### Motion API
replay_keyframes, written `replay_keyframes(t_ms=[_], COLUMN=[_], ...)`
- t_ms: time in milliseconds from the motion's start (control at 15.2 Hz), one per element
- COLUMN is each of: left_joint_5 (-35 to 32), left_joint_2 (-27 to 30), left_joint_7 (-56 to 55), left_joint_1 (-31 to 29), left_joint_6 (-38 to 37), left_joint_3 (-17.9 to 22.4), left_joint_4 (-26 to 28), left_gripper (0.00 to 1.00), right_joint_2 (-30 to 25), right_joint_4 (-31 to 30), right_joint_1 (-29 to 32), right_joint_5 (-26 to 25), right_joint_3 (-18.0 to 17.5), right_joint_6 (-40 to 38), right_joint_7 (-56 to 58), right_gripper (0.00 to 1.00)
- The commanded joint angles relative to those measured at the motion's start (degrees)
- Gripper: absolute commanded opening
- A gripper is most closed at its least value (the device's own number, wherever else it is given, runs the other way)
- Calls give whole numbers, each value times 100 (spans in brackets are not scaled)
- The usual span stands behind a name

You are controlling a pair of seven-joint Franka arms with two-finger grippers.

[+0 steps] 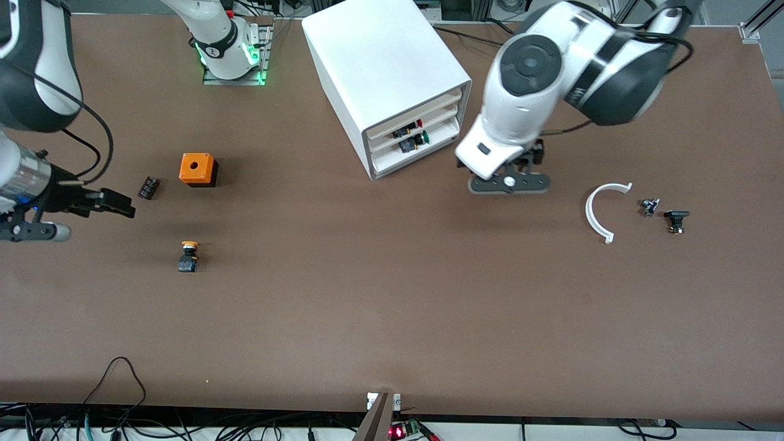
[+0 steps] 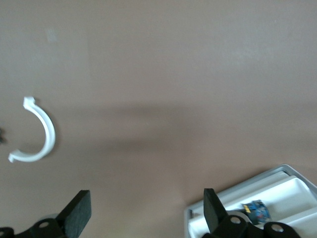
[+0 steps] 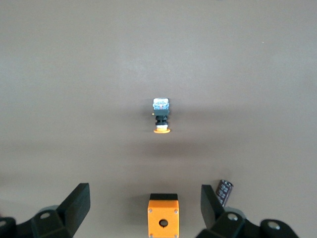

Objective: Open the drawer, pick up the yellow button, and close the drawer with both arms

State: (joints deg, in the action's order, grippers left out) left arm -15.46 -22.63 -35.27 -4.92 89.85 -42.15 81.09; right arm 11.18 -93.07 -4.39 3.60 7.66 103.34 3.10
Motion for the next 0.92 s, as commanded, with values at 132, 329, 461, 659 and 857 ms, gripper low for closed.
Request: replay_keyframes(t_ms=[132, 329, 461, 659, 857], left_joint_5=[68, 1391, 1791, 1765, 1599], left_joint_2=[504, 970, 1286, 1743, 2147], left_joint_7=[1793, 2662, 3644, 4616, 4538], left_joint_1=[-20, 657, 895, 949, 940], left_joint_6=[23, 216, 715, 1543, 1553], left_joint_3=[818, 2452, 3245, 3686, 3810], left_joint_4=[-156, 256, 800, 1521, 1812], left_gripper=[100, 100, 100, 100, 100], right_joint_2=[-169, -212, -238, -423, -685], right_joint_4=[700, 843, 843, 852, 818], right_joint_1=[17, 35, 17, 0, 0], right_joint_5=[-53, -35, -70, -62, -219], right_joint_3=[-37, -45, -54, -98, -370], right_joint_6=[-919, -973, -1017, -1148, -1246], right_joint_7=[-73, -90, -431, -724, -907], right_gripper=[99, 99, 99, 99, 99])
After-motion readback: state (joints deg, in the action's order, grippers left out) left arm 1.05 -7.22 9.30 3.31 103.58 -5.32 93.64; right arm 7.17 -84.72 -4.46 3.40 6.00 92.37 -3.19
